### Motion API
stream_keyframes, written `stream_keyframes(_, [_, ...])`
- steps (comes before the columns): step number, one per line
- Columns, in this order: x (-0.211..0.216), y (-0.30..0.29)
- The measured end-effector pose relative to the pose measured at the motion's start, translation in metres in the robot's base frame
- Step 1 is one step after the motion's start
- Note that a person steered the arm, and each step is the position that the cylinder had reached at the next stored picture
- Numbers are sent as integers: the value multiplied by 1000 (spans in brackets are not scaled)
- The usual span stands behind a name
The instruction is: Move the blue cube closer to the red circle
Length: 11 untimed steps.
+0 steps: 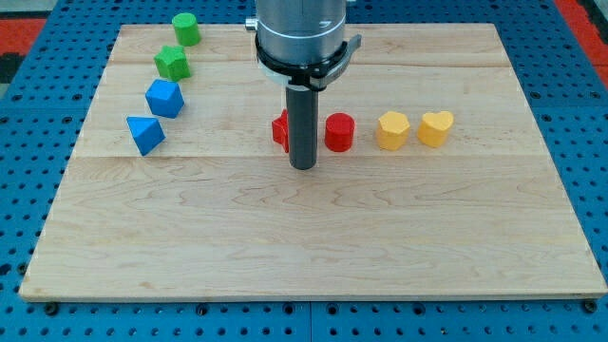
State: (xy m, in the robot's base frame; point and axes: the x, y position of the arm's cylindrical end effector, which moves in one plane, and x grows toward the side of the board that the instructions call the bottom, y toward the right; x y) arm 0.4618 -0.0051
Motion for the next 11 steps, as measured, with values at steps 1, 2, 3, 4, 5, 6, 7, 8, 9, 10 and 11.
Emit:
stream_keyframes(1, [22,-3])
stream_keyframes(2, [42,-44])
stream_keyframes(3, [37,-139])
stream_keyframes(4, [-14,-269])
stream_keyframes(5, [-32,-300])
stream_keyframes(6, [-91,-251])
stream_keyframes(7, [-115,-225])
stream_keyframes(8, [-114,-101])
stream_keyframes(9, [-114,-7])
stream_keyframes(10, [-114,43])
stream_keyframes(11, [-140,37])
